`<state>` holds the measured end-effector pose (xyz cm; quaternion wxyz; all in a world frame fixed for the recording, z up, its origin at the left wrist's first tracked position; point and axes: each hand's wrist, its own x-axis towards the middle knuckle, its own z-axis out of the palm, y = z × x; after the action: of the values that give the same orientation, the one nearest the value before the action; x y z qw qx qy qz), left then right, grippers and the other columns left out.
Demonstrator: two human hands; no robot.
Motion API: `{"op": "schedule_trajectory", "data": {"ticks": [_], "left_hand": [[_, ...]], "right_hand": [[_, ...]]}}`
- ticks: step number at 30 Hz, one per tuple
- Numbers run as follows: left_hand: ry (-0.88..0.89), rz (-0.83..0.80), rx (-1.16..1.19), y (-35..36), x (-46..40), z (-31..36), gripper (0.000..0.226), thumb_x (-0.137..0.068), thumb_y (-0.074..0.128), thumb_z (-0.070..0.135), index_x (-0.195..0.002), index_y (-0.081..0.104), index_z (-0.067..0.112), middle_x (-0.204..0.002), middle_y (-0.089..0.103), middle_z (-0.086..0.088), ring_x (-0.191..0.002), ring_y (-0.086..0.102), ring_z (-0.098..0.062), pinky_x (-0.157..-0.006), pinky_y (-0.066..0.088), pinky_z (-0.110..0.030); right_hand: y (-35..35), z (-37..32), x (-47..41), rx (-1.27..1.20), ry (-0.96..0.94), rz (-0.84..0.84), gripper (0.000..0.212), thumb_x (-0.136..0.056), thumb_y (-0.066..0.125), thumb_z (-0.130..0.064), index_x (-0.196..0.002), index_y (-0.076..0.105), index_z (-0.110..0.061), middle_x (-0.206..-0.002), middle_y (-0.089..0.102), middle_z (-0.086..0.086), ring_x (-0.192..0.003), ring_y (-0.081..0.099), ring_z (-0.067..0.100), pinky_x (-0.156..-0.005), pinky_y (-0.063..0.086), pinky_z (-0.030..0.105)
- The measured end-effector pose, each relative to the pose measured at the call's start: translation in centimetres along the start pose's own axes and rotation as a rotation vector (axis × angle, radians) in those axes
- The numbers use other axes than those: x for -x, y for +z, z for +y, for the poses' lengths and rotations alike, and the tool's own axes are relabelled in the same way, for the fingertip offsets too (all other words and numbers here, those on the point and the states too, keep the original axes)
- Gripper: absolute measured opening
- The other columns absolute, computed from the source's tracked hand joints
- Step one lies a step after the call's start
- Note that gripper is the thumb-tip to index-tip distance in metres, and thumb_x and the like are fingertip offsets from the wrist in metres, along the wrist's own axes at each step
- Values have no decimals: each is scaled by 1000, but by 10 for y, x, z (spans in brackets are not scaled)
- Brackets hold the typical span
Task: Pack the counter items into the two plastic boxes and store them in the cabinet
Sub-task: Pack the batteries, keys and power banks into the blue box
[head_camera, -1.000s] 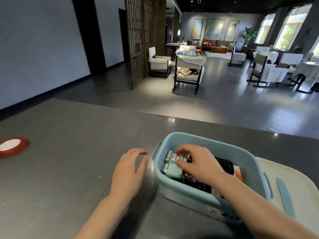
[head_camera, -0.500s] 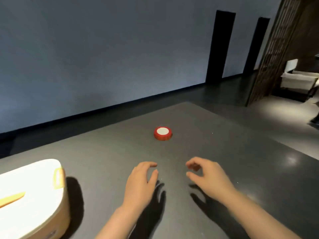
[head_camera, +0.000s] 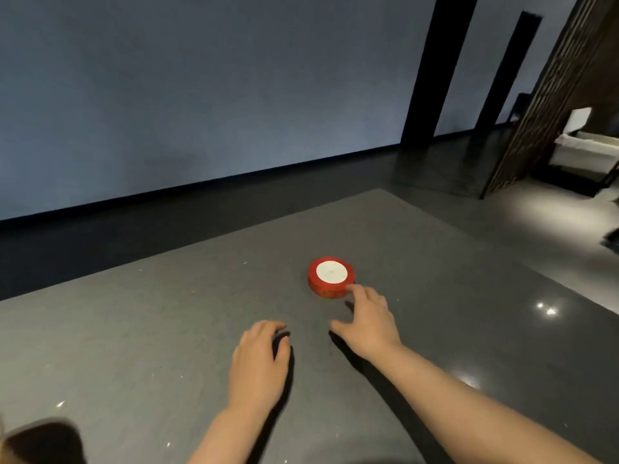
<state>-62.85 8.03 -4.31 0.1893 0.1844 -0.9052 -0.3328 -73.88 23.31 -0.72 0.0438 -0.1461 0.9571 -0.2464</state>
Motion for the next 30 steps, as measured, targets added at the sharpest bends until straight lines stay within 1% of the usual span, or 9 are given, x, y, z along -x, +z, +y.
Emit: {"op": "schedule_trajectory", "data": {"ticks": [3, 6, 10, 13, 17, 22, 24, 27, 30], "left_hand": [[1, -2, -29, 14, -10, -10, 20, -90, 57, 26, -109, 64, 24, -111, 61, 9, -107, 54, -16, -93, 41, -32], [6, 24, -49, 23, -11, -16, 21, -91, 55, 30, -111, 62, 29, -114, 59, 15, -109, 50, -10, -96, 36, -27], [23, 32, -73, 27, -13, -19, 23, -91, 54, 32, -112, 61, 32, -115, 56, 18, -113, 45, -7, -95, 27, -20], [31, 10, -75, 26, -10, -17, 24, -92, 53, 33, -114, 60, 32, -117, 55, 17, -113, 44, -7, -94, 27, -20], [59, -74, -48, 25, 14, 2, 22, -90, 57, 27, -111, 63, 26, -114, 60, 11, -111, 49, -14, -95, 34, -27], [167, -202, -17, 43, 78, 51, 21, -86, 64, 23, -106, 66, 24, -113, 64, 5, -110, 52, -21, -95, 37, -33], [226, -278, 24, 59, 107, 84, 20, -84, 66, 20, -104, 67, 22, -112, 65, 3, -107, 54, -24, -94, 38, -35], [324, -404, 94, 88, 156, 146, 21, -82, 68, 14, -103, 68, 18, -112, 66, -3, -106, 55, -31, -93, 39, -39], [446, -499, 201, 110, 203, 214, 22, -83, 67, 11, -105, 67, 14, -113, 65, -6, -107, 55, -31, -94, 39, -39]], "right_hand": [[10, -9, -53, 7, 82, 30, 96, -70, 74, -54, -145, 26, -20, -147, 32, 6, -137, 28, 28, -109, 32, 43], [20, -12, -94, 2, 143, 4, 110, -65, 76, -61, -148, 17, -19, -151, 24, 10, -139, 24, 32, -111, 29, 46], [33, -12, -115, -10, 142, -11, 106, -65, 77, -58, -146, 22, -16, -145, 34, 10, -134, 30, 31, -105, 35, 42], [30, -11, -97, 11, 124, -8, 104, -60, 79, -54, -142, 27, -16, -137, 41, 11, -130, 34, 31, -100, 39, 40], [-4, 15, -15, -57, 110, 55, 109, -55, 78, -55, -145, 25, -25, -137, 39, 5, -129, 33, 26, -102, 37, 38], [-73, 82, 135, -120, 130, 161, 110, -47, 74, -59, -143, 24, -37, -133, 39, -9, -126, 33, 14, -99, 35, 28], [-106, 110, 192, -119, 167, 214, 109, -47, 76, -58, -142, 25, -39, -132, 39, -11, -126, 32, 12, -101, 34, 27], [-155, 152, 272, -70, 250, 329, 107, -51, 82, -53, -142, 28, -38, -134, 40, -10, -126, 33, 12, -107, 34, 31], [-197, 188, 344, -40, 359, 462, 105, -50, 81, -56, -141, 31, -37, -134, 41, -10, -125, 36, 13, -106, 35, 33]]}}
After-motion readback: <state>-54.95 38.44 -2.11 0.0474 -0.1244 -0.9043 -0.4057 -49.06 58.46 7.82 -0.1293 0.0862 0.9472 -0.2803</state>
